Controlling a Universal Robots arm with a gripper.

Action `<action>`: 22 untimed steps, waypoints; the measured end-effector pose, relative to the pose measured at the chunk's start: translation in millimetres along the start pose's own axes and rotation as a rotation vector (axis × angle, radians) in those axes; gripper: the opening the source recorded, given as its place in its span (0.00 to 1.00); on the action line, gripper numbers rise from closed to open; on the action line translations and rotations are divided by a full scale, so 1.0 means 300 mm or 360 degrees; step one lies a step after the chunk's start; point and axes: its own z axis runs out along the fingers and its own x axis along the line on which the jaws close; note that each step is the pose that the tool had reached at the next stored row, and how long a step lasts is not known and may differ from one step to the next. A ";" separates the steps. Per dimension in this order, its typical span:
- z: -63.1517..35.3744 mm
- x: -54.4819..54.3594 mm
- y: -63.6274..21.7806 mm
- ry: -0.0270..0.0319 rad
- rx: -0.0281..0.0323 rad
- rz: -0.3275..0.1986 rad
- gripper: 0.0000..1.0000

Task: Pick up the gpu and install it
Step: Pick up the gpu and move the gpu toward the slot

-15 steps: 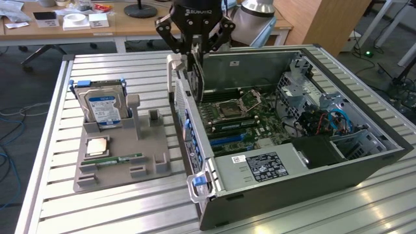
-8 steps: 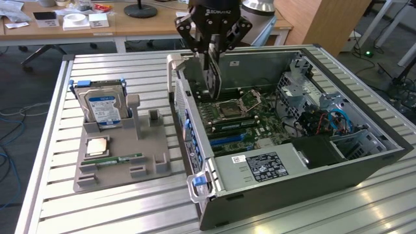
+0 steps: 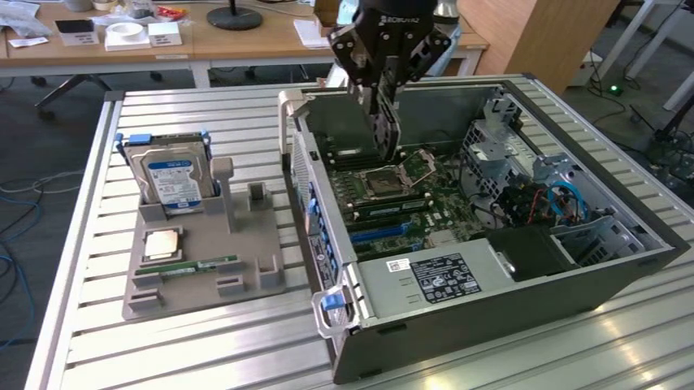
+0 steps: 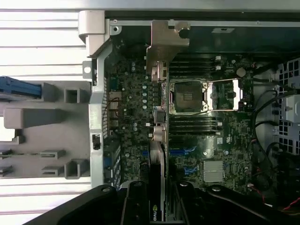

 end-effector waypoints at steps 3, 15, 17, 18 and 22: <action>0.001 -0.046 0.002 0.00001 -0.00017 0.0000 0.26; 0.006 -0.228 0.009 0.00004 -0.00092 0.0000 0.26; 0.007 -0.258 0.010 0.00004 -0.00103 0.0000 0.26; 0.007 -0.273 0.011 0.00005 -0.00109 0.0000 0.26; 0.009 -0.334 0.013 0.00005 -0.00131 0.0000 0.26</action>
